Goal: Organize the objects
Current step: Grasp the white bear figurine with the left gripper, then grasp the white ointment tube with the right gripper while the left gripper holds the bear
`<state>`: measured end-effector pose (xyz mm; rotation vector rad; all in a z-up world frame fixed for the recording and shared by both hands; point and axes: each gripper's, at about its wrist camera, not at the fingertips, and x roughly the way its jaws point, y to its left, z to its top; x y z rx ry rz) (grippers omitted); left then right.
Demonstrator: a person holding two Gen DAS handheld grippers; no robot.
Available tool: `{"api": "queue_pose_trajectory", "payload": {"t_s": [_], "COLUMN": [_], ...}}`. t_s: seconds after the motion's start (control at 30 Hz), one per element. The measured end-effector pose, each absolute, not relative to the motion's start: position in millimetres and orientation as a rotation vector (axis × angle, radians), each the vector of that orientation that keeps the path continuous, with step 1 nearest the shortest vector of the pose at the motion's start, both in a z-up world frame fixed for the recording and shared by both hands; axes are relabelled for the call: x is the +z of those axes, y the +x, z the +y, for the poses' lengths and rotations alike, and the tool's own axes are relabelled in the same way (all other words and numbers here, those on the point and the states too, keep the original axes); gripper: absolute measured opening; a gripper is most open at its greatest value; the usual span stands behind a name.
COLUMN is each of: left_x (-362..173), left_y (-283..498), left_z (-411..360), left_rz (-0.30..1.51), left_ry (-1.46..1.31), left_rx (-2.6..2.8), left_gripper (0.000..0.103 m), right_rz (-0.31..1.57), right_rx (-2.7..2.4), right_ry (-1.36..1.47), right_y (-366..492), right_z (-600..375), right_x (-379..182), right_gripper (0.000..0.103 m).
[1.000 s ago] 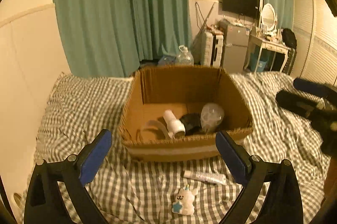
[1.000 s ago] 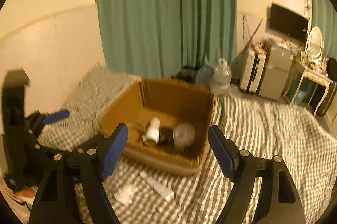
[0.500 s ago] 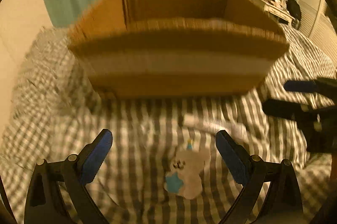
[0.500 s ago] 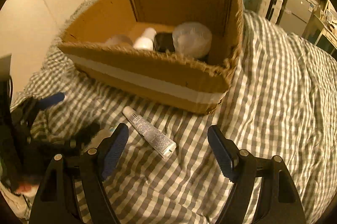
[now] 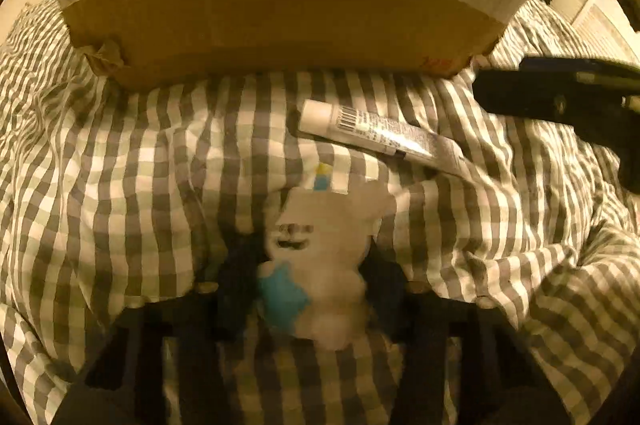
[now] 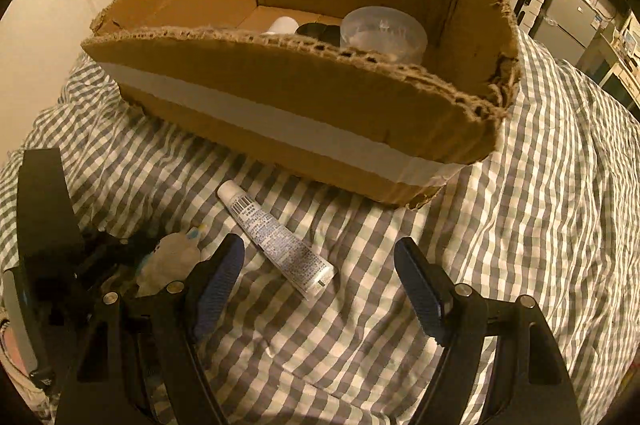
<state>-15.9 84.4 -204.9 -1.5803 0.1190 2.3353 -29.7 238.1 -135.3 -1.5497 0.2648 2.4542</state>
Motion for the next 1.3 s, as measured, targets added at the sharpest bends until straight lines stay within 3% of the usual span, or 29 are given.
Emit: {"api": "queue_pose_trajectory", "payload": {"t_s": [0.27, 0.4, 0.57, 0.8, 0.93, 1.3], "left_x": [-154, -134, -149, -174, -179, -182], "left_y": [-3, -5, -25, -31, -34, -32], "left_z": [59, 49, 30, 15, 11, 10], "left_rz": [0.007, 0.059, 0.052, -0.022, -0.053, -0.054], "left_ry": [-1.424, -1.349, -1.419, -1.502, -1.510, -1.513], "left_rx": [2.474, 2.569, 2.583, 2.564, 2.543, 2.539], "left_gripper": [0.048, 0.048, 0.048, 0.048, 0.048, 0.048], "right_rz": [0.282, 0.278, 0.186, 0.033, -0.015, -0.161], "right_rx": [2.497, 2.509, 2.517, 2.514, 2.505, 2.494], "right_ry": [-1.543, -1.572, -1.612, -1.653, -1.683, -1.651], "right_y": [-28, -35, -53, -81, -86, -77], "right_z": [235, 230, 213, 188, 180, 153], "right_x": [-134, -145, -169, -199, -207, -190], "right_gripper": [0.077, 0.077, 0.077, 0.061, 0.042, 0.020]}}
